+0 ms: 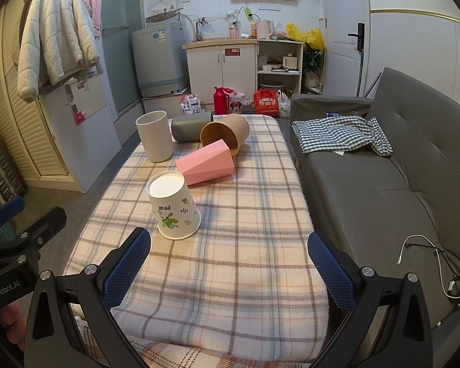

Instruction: Flip cup upside down

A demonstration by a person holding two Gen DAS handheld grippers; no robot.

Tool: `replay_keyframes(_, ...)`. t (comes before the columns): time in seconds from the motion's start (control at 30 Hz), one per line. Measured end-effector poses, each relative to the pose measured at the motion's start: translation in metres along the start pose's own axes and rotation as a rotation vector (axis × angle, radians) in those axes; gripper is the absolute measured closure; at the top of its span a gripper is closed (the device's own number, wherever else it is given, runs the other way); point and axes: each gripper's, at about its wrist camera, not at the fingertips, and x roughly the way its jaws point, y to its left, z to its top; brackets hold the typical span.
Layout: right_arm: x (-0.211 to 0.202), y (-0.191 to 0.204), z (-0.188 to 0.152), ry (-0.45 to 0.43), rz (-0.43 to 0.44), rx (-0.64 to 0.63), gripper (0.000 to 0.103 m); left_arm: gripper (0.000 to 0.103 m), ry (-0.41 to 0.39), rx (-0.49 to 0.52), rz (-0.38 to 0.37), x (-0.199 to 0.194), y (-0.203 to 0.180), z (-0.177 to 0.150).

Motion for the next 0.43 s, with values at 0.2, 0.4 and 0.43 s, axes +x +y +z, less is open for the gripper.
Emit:
replay_keyframes(0.2, 0.0006, 0.0001, -0.0011, 0.001, 0.000, 0.000, 0.000, 0.000, 0.000, 0.000, -0.001, -0.0007, 0.0009, 0.0005)
replay_keyframes(0.4, 0.0006, -0.0002, -0.0016, 0.000, -0.001, 0.000, 0.000, 0.000, -0.010, 0.002, 0.003, -0.0013, 0.0024, -0.0014)
replay_keyframes(0.43, 0.0004, 0.0003, -0.0007, 0.000, -0.001, 0.000, 0.000, 0.000, -0.009, 0.004, -0.001, -0.0010, 0.0029, -0.0024)
